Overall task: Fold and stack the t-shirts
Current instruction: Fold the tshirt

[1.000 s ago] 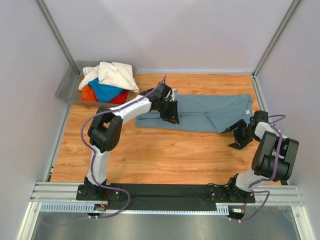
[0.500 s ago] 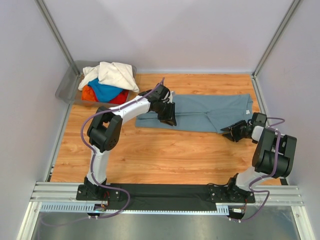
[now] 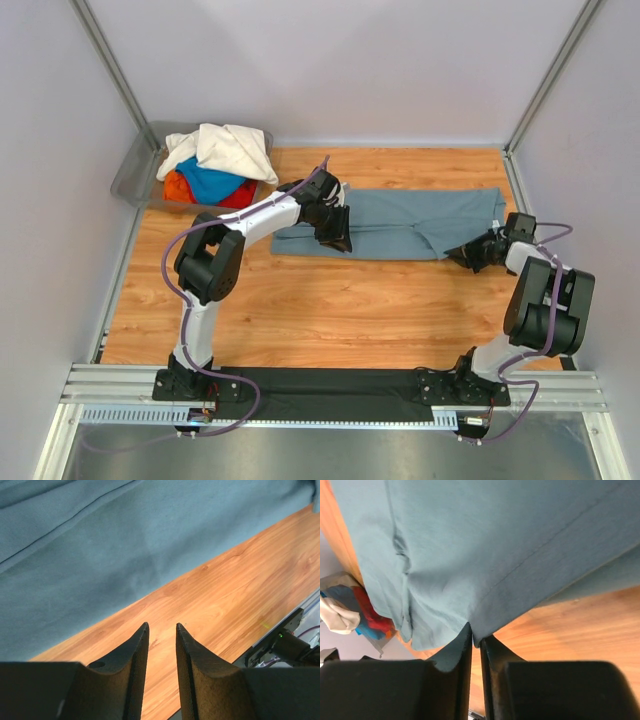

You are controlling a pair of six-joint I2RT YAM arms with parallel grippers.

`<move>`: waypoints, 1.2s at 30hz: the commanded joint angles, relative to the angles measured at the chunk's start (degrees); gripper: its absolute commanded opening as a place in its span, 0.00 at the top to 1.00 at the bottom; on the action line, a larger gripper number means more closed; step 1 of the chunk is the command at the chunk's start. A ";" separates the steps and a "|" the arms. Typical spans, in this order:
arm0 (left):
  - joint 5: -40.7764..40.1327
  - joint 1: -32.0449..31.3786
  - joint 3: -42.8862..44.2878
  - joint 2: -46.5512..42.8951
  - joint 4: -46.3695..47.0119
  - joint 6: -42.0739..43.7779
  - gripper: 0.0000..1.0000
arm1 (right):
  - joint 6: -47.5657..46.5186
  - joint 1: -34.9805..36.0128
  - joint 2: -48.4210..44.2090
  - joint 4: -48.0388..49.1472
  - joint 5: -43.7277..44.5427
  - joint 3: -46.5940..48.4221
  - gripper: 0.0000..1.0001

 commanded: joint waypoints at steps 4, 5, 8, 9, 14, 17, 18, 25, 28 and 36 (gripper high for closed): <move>0.47 0.32 0.77 -2.02 -0.27 1.36 0.65 | 0.74 0.85 -0.19 -2.01 0.71 5.91 1.00; 0.38 0.41 0.77 -2.10 -0.27 1.36 0.65 | 1.18 0.93 0.16 -2.36 0.62 6.09 1.00; 0.47 0.76 0.68 -2.28 -0.36 1.53 0.65 | 1.01 1.37 1.48 -3.33 0.36 7.84 0.99; 0.38 0.85 0.50 -2.28 -0.45 1.62 0.65 | 0.75 1.55 2.35 -4.03 0.27 8.37 0.87; 0.47 1.64 -0.29 -2.54 -0.36 1.89 0.65 | 0.13 2.34 1.22 -5.96 1.06 7.94 0.82; 0.82 1.99 -0.73 -2.63 -0.01 1.71 0.65 | 0.13 2.34 0.69 -5.79 1.15 7.50 0.92; 0.99 2.17 -0.73 -2.63 -0.01 1.71 0.65 | 0.22 2.25 0.69 -5.70 0.98 7.50 1.00; 1.17 2.70 -1.25 -2.90 0.08 2.06 0.65 | -0.05 2.34 -0.28 -7.29 1.15 8.38 0.94; 1.43 2.79 -1.69 -3.16 0.16 2.15 0.65 | 1.00 2.43 -0.37 -7.02 1.33 8.20 1.00; 1.61 3.84 -2.57 -3.95 0.51 2.50 0.65 | 0.48 2.87 -1.07 -13.78 4.04 13.03 0.79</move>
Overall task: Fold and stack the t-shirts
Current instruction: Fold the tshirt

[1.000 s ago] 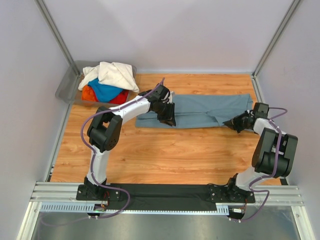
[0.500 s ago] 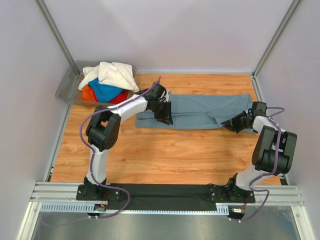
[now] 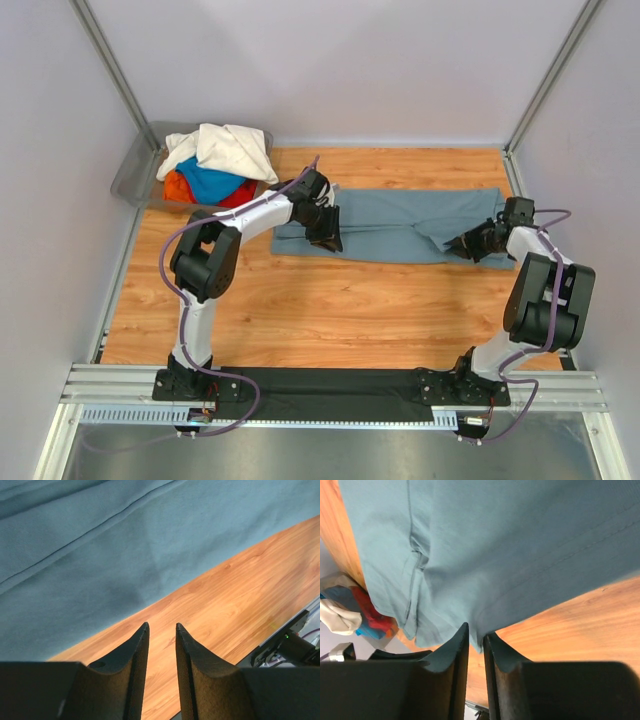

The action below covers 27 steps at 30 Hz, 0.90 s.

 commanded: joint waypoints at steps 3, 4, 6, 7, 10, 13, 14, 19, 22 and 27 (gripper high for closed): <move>1.87 1.19 -0.74 -3.64 1.06 0.97 0.65 | -0.79 0.33 -1.55 -5.27 2.06 4.73 0.92; 2.05 1.28 -0.74 -3.56 1.15 0.97 0.65 | -0.70 0.42 -1.37 -4.67 1.80 4.65 1.00; 2.05 1.46 -0.74 -3.73 1.15 1.15 0.65 | -0.18 0.59 -1.28 -4.13 2.23 4.03 1.00; 1.88 1.55 -0.74 -3.73 1.24 1.23 0.65 | -0.09 0.60 -1.19 -3.70 2.50 4.03 1.00; 1.97 1.81 -0.65 -3.82 1.15 1.32 0.65 | 0.09 1.30 -0.49 -1.77 3.12 4.38 1.00; 1.88 1.99 -0.65 -3.91 0.98 1.50 0.65 | -0.09 2.26 0.30 1.13 4.08 5.69 1.00; 1.88 2.08 -0.74 -3.99 0.98 1.59 0.65 | -0.26 2.87 0.65 1.58 4.52 6.40 1.00; 2.32 2.60 -1.18 -3.91 1.06 1.76 0.65 | -0.88 4.20 3.72 1.67 6.72 11.84 1.00; 2.49 3.04 -1.35 -3.99 0.98 1.85 0.65 | -0.79 4.38 5.66 0.71 7.25 14.75 1.00; 2.84 3.48 -1.27 -3.64 1.42 1.68 0.65 | -1.58 4.64 8.47 0.88 7.25 18.96 1.00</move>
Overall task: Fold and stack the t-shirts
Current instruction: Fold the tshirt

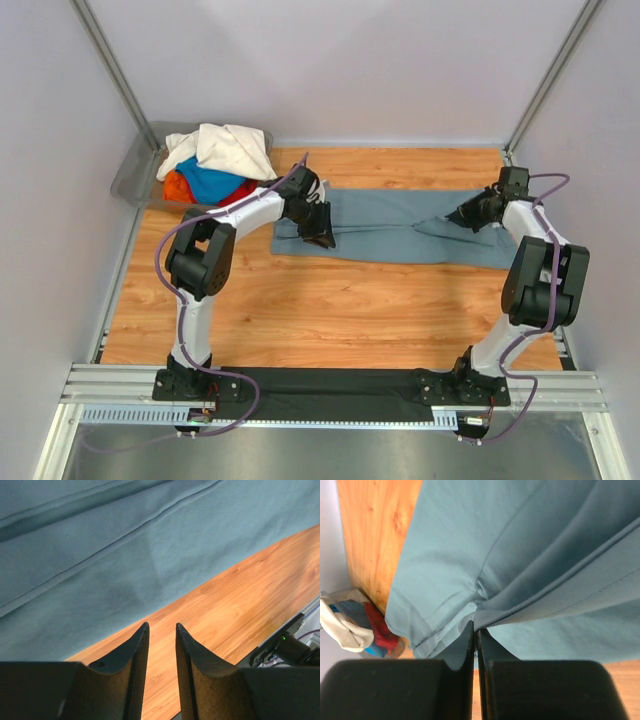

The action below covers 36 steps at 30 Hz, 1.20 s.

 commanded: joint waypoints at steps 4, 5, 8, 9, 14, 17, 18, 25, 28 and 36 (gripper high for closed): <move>1.71 0.44 0.11 -2.59 1.35 0.65 0.65 | -2.70 0.64 4.75 1.93 1.02 8.10 1.00; 1.80 0.44 0.20 -2.42 1.26 0.65 0.65 | -2.88 0.81 6.15 2.28 0.93 8.80 1.00; 1.89 0.53 0.11 -2.15 1.44 0.56 0.65 | -3.58 0.90 8.87 2.54 0.93 12.23 1.00; 1.89 0.53 0.11 -2.15 1.44 0.56 0.65 | -3.67 0.99 9.49 2.54 0.84 13.11 1.00; 1.80 0.71 -0.24 -1.80 1.88 0.21 0.65 | -4.02 2.31 14.06 2.28 0.93 18.91 1.00; 1.89 0.80 -0.33 -1.36 2.23 -0.06 0.65 | -4.55 3.36 16.17 2.37 0.84 21.54 1.00; 1.89 0.80 -0.33 -1.27 2.32 -0.23 0.65 | -4.72 3.63 16.61 2.28 0.67 21.99 1.00; 2.15 0.80 0.20 -0.13 3.29 -0.76 0.65 | -8.06 5.30 18.03 -2.27 -1.88 22.87 0.68; 2.41 0.71 1.86 0.83 3.11 -0.76 0.65 | -13.14 3.90 16.19 -6.57 0.39 24.89 0.48; 4.34 -0.34 3.18 -0.04 3.81 0.20 0.64 | -21.07 -4.53 12.22 -14.94 5.77 30.25 0.36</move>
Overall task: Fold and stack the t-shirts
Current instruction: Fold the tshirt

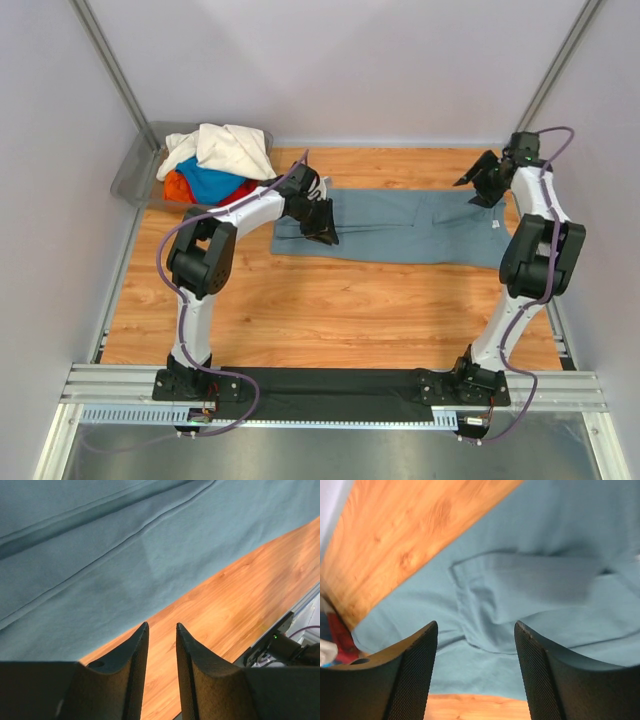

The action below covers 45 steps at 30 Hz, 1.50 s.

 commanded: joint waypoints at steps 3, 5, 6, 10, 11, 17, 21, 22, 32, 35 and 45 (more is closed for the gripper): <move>4.02 -0.83 5.38 0.95 1.69 0.76 0.64 | -4.90 -6.67 -0.97 -6.43 2.72 4.84 0.36; 5.69 -1.00 7.22 2.44 3.96 -0.12 0.60 | -5.86 -7.47 -1.32 -4.69 2.55 2.76 0.34; 6.05 -1.00 9.06 3.75 5.11 -0.91 0.59 | -5.87 -7.91 -1.41 -2.33 2.47 1.87 0.32; 7.28 -1.09 13.38 6.75 5.20 -2.05 0.58 | -2.01 -9.84 0.95 0.85 -2.19 -0.69 0.27; 7.72 -1.09 14.00 6.84 6.08 -2.84 0.57 | -0.26 -10.19 1.23 1.29 -3.32 -0.87 0.27; 8.77 -1.71 15.32 8.77 10.04 -6.45 0.58 | 3.71 -10.98 3.34 5.86 -5.97 -3.68 0.30; 8.34 -1.88 14.53 8.42 10.74 -6.72 0.59 | 5.03 -11.34 4.13 8.93 -6.59 -4.73 0.37; 8.34 -1.88 14.01 8.34 10.83 -6.72 0.59 | 5.29 -11.25 4.39 9.55 -6.76 -5.00 0.38; 7.46 -1.88 12.95 7.54 9.16 -4.87 0.60 | 6.96 -11.34 7.55 11.49 -8.43 -3.77 0.53; 7.28 -1.88 13.12 7.54 9.16 -4.61 0.59 | 6.88 -11.34 8.87 12.36 -8.61 -3.24 0.61; 7.90 -1.88 13.30 8.77 17.06 -6.10 0.57 | 0.02 -11.16 8.70 26.75 -18.00 -2.36 0.82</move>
